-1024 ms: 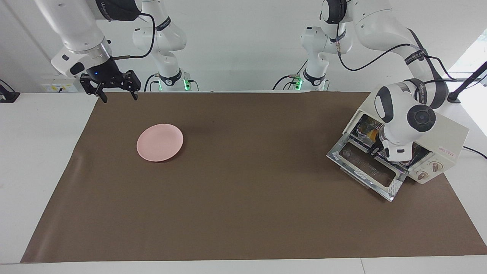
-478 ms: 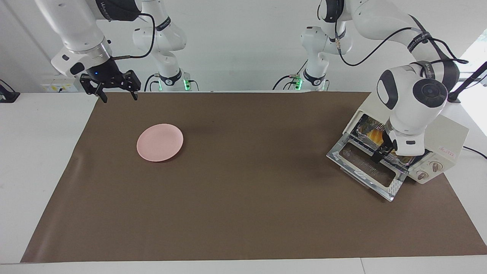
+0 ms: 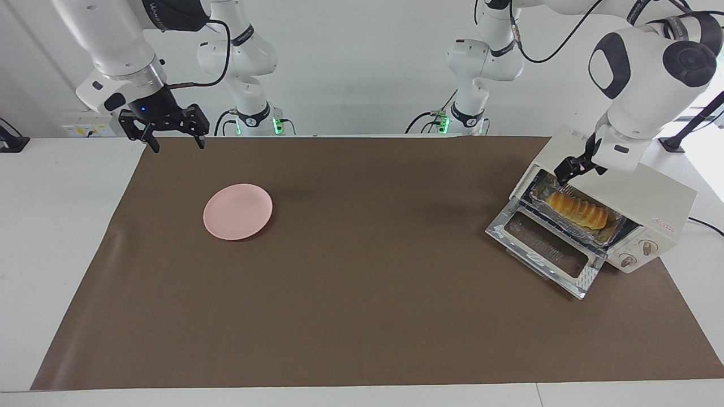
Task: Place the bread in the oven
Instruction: 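Lower the foil tray inside the oven and open the left gripper, then withdraw the left gripper out of the oven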
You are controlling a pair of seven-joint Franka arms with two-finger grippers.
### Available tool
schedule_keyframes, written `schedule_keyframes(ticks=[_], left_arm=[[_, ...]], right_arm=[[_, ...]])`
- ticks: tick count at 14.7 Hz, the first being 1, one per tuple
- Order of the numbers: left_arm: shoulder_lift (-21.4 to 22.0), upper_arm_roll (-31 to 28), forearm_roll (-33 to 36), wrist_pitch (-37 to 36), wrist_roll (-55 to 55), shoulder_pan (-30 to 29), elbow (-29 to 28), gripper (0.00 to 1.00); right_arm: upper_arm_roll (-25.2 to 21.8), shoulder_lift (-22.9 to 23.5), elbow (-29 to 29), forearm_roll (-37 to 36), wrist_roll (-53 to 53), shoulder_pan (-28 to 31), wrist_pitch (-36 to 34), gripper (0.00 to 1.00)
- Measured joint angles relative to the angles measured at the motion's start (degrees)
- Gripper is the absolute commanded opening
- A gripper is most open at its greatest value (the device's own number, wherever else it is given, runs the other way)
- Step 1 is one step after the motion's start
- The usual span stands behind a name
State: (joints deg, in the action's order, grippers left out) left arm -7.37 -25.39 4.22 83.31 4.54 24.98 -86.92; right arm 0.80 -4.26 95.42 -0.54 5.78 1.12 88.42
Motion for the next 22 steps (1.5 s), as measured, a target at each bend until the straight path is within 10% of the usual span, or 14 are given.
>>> schedule_keyframes(ticks=[3,8,22], left_arm=[[2.44,2.47,-0.22,-2.82,-4.27,-0.62,-0.51,1.0],[3.52,26.72,-1.07,-3.85,-7.5,-23.37,-0.57,1.0],[8.6,29.2,-3.95,-3.81,-8.07,-23.58,-4.94,1.0]], right_arm=[[0.0,0.0,0.0,0.0,0.0,0.0,0.0,1.0],[0.0,0.0,0.0,0.0,0.0,0.0,0.0,1.0],[0.0,0.0,0.0,0.0,0.0,0.0,0.0,1.0]])
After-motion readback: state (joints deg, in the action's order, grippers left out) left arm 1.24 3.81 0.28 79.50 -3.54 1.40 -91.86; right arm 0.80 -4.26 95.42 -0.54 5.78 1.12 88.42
